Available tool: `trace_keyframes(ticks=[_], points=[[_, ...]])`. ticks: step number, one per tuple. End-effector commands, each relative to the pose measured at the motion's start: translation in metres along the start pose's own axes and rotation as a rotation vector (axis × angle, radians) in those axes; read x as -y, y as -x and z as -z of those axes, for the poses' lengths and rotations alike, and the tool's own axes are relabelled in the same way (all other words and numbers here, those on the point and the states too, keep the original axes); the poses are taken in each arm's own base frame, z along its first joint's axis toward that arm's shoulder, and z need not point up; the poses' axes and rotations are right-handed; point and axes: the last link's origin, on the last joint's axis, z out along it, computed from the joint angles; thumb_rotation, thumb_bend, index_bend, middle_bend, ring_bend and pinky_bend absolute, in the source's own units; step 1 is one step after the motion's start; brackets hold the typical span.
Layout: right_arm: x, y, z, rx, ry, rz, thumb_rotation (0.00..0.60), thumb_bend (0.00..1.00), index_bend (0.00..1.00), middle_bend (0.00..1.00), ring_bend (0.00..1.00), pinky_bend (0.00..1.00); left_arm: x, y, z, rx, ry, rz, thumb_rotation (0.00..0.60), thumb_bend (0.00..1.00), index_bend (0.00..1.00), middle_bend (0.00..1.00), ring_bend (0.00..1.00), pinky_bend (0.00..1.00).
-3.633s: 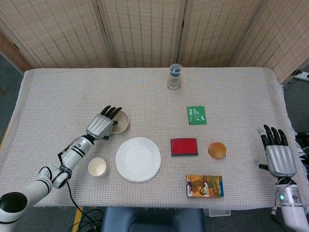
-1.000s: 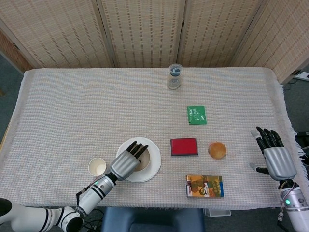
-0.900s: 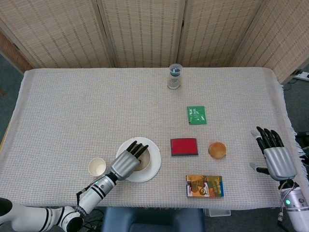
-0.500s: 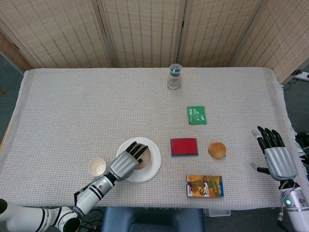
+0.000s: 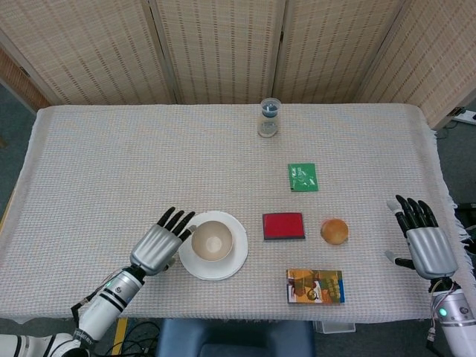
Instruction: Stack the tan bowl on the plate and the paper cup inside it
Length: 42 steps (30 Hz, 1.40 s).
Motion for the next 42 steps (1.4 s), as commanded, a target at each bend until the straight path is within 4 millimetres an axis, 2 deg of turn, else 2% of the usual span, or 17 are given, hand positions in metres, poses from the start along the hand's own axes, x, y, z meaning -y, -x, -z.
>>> trace_keyframes(ticks=[1, 5, 13, 17, 23, 28, 31, 42], points=[[0.001, 0.001, 0.000, 0.004, -0.003, 0.002, 0.600, 0.09, 0.08, 0.00, 0.00, 0.00, 0.015, -0.005, 0.015, 0.038, -0.054, -0.007, 0.600, 0.27, 0.14, 0.00, 0.00, 0.06], [0.002, 0.002, 0.000, 0.008, -0.005, 0.006, 0.600, 0.09, 0.07, 0.00, 0.00, 0.00, 0.023, -0.004, 0.028, 0.101, -0.079, -0.026, 0.600, 0.26, 0.12, 0.00, 0.00, 0.06], [0.003, 0.001, 0.002, 0.002, -0.012, 0.003, 0.600, 0.09, 0.08, 0.00, 0.00, 0.00, 0.022, 0.002, 0.046, 0.211, -0.104, -0.017, 0.600, 0.22, 0.06, 0.00, 0.00, 0.06], [0.003, 0.001, 0.003, 0.005, -0.017, 0.002, 0.600, 0.09, 0.08, 0.00, 0.00, 0.00, 0.023, 0.003, 0.045, 0.220, -0.102, -0.020, 0.600, 0.20, 0.04, 0.00, 0.00, 0.06], [0.004, 0.001, 0.005, 0.005, -0.023, 0.005, 0.600, 0.09, 0.08, 0.00, 0.00, 0.00, 0.026, 0.014, 0.039, 0.266, -0.097, -0.034, 0.600, 0.20, 0.04, 0.00, 0.00, 0.06], [0.004, 0.001, 0.005, 0.009, -0.025, 0.007, 0.600, 0.09, 0.07, 0.00, 0.00, 0.00, 0.033, 0.017, 0.028, 0.282, -0.091, -0.052, 0.600, 0.20, 0.12, 0.00, 0.00, 0.06], [0.004, 0.001, 0.005, 0.009, -0.023, 0.007, 0.600, 0.09, 0.08, 0.00, 0.00, 0.00, 0.035, 0.015, 0.027, 0.287, -0.086, -0.070, 0.600, 0.20, 0.13, 0.00, 0.00, 0.06], [0.003, 0.000, 0.006, 0.001, -0.020, 0.007, 0.600, 0.09, 0.08, 0.00, 0.00, 0.00, 0.027, 0.011, 0.023, 0.296, -0.051, -0.087, 0.600, 0.20, 0.27, 0.00, 0.00, 0.06]])
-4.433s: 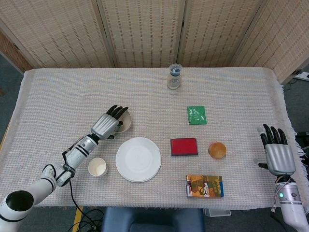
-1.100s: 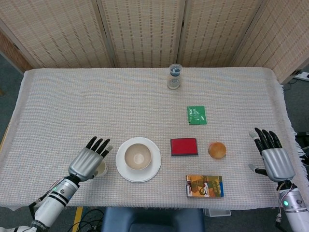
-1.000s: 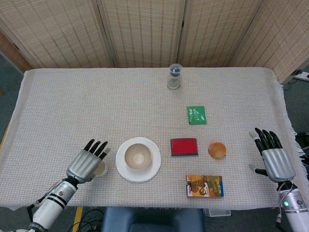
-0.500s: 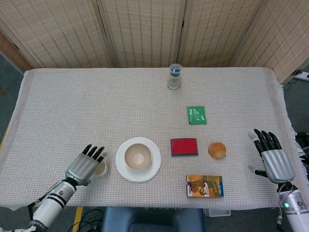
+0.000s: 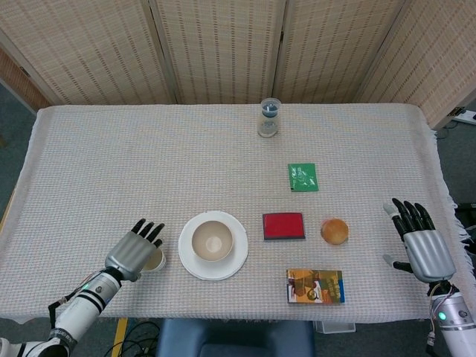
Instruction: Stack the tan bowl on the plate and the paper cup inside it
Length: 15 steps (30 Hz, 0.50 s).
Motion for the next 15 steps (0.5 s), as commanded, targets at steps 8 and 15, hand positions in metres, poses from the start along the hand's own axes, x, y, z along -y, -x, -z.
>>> trace_keyframes(ticks=[8, 15], points=[[0.0008, -0.0001, 0.0009, 0.000, -0.009, -0.001, 0.600, 0.09, 0.08, 0.00, 0.00, 0.00, 0.0002, 0.0022, -0.0071, -0.015, 0.011, 0.004, 0.600, 0.20, 0.32, 0.00, 0.00, 0.06], [0.0013, 0.0005, 0.0008, 0.002, -0.012, 0.001, 0.600, 0.09, 0.08, 0.00, 0.00, 0.00, 0.0024, 0.0025, -0.0083, -0.032, 0.011, -0.016, 0.600, 0.20, 0.36, 0.00, 0.00, 0.06]])
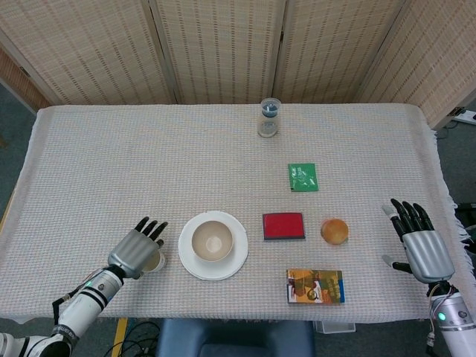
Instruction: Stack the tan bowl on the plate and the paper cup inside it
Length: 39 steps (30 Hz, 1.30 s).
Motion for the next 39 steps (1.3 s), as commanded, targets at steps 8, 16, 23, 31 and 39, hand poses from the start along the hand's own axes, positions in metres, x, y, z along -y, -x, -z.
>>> trace_keyframes(ticks=[8, 16, 23, 31, 39], points=[[-0.002, -0.002, 0.003, -0.012, 0.008, -0.001, 0.600, 0.09, 0.08, 0.00, 0.00, 0.00, -0.006, -0.003, 0.001, -0.027, 0.016, -0.022, 0.600, 0.20, 0.41, 0.00, 0.00, 0.06], [-0.003, -0.003, 0.002, -0.011, 0.012, -0.006, 0.600, 0.09, 0.08, 0.00, 0.00, 0.00, -0.017, -0.034, 0.000, -0.081, 0.040, -0.016, 0.600, 0.20, 0.43, 0.00, 0.00, 0.06], [-0.003, -0.002, 0.001, -0.006, 0.015, -0.002, 0.600, 0.09, 0.08, 0.00, 0.00, 0.00, -0.024, -0.056, -0.015, -0.084, 0.044, -0.018, 0.600, 0.20, 0.44, 0.00, 0.00, 0.06], [-0.003, -0.001, -0.001, -0.002, 0.021, 0.005, 0.600, 0.09, 0.08, 0.00, 0.00, 0.00, -0.021, -0.090, -0.015, -0.141, 0.007, -0.024, 0.600, 0.20, 0.46, 0.00, 0.00, 0.06], [-0.002, 0.000, 0.000, -0.002, 0.021, 0.008, 0.600, 0.09, 0.08, 0.00, 0.00, 0.00, -0.037, -0.109, -0.009, -0.161, 0.027, -0.055, 0.600, 0.20, 0.47, 0.00, 0.00, 0.06]])
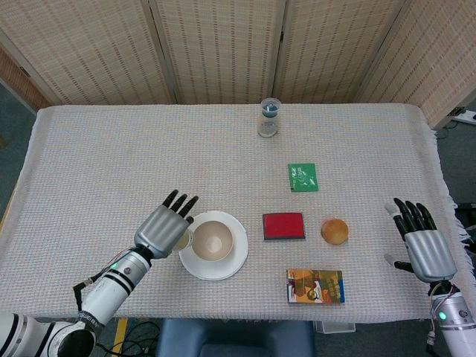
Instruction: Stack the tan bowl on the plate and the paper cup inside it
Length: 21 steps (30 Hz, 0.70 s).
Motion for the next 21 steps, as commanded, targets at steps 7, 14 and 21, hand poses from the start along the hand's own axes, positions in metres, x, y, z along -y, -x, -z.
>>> trace_keyframes(ticks=[7, 14, 21], points=[[-0.003, -0.003, -0.001, -0.005, 0.007, -0.014, 0.600, 0.09, 0.08, 0.00, 0.00, 0.00, -0.037, -0.011, -0.011, -0.009, 0.074, -0.011, 0.600, 0.20, 0.48, 0.00, 0.00, 0.06], [-0.007, -0.006, 0.000, -0.016, 0.011, -0.030, 0.600, 0.09, 0.08, 0.00, 0.00, 0.00, -0.060, -0.011, -0.026, -0.007, 0.111, -0.018, 0.600, 0.20, 0.48, 0.00, 0.00, 0.06], [-0.008, -0.008, 0.001, -0.025, 0.011, -0.035, 0.600, 0.09, 0.08, 0.00, 0.00, 0.00, -0.067, -0.011, -0.038, -0.006, 0.120, -0.032, 0.600, 0.20, 0.48, 0.00, 0.00, 0.06]])
